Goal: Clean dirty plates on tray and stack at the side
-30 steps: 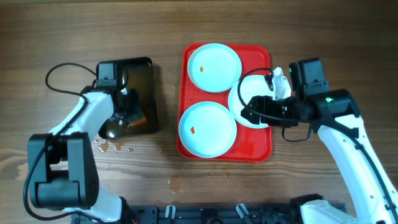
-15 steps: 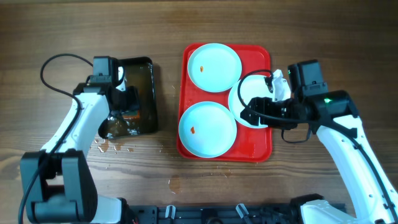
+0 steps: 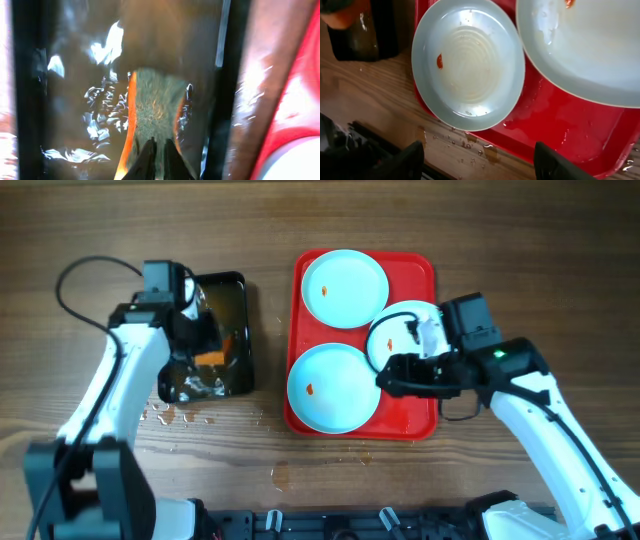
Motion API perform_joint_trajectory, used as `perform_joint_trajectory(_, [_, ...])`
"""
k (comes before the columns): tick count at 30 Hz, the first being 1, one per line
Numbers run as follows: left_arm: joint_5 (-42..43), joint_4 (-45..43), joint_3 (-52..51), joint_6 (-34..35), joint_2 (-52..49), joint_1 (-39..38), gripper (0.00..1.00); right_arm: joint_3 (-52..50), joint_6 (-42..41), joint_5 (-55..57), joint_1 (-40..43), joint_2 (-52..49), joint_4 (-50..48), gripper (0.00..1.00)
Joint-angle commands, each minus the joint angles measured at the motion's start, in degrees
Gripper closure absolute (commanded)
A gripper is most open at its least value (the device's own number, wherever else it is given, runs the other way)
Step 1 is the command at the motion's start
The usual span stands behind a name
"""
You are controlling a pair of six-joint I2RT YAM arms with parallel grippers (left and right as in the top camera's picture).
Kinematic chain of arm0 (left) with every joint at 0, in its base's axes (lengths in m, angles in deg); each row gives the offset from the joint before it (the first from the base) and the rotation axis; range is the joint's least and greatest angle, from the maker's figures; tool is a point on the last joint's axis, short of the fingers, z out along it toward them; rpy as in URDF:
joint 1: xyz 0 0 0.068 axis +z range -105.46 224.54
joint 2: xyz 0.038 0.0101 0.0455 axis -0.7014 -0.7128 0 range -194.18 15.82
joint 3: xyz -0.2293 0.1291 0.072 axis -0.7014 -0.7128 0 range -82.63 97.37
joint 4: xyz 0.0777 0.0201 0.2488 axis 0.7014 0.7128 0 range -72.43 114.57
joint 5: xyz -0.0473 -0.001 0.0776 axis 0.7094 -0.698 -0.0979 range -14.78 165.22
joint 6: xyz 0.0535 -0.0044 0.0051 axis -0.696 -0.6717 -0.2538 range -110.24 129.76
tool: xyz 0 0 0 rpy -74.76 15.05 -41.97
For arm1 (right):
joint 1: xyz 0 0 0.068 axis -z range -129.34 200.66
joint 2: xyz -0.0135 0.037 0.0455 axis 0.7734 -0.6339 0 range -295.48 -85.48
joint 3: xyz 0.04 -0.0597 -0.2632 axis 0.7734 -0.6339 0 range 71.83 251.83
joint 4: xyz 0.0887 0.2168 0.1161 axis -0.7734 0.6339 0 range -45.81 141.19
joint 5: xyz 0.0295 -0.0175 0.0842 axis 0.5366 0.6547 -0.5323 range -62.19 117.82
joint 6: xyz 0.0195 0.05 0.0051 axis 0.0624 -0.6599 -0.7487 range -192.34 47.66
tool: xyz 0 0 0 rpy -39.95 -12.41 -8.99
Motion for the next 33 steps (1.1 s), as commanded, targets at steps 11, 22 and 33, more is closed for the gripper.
perform_joint_trajectory(11, [0.5,-2.5,-3.1,0.0,-7.4,-0.2,0.55,-0.4,-2.5,8.2,-3.4,0.0,0.5,0.22])
perform_joint_trajectory(22, [2.0,-6.0,-3.2,0.0,-12.9,-0.2,0.96,-0.4,-6.5,9.1,-3.4,-3.9,0.9,0.22])
perform_joint_trajectory(33, [6.4,10.5,6.9,2.8,-1.2,-0.2,0.96,-0.4,-3.9,7.4,-3.5,-13.3,-2.2,0.41])
